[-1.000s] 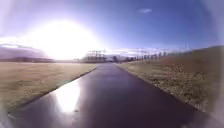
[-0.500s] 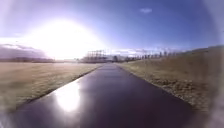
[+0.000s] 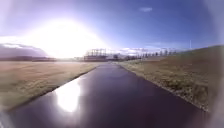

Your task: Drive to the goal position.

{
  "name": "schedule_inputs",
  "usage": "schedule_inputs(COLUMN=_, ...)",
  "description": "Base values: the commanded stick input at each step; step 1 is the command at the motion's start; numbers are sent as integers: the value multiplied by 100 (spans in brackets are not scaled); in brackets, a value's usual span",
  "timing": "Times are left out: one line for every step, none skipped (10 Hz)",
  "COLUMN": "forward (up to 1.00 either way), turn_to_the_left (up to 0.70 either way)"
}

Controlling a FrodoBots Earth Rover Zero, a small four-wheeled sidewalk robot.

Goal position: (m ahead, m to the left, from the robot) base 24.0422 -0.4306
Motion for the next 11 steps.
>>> schedule_inputs(forward=100, turn_to_the_left=0)
schedule_inputs(forward=100, turn_to_the_left=0)
schedule_inputs(forward=100, turn_to_the_left=0)
schedule_inputs(forward=100, turn_to_the_left=0)
schedule_inputs(forward=100, turn_to_the_left=0)
schedule_inputs(forward=100, turn_to_the_left=0)
schedule_inputs(forward=100, turn_to_the_left=0)
schedule_inputs(forward=100, turn_to_the_left=0)
schedule_inputs(forward=100, turn_to_the_left=0)
schedule_inputs(forward=100, turn_to_the_left=-3)
schedule_inputs(forward=100, turn_to_the_left=-22)
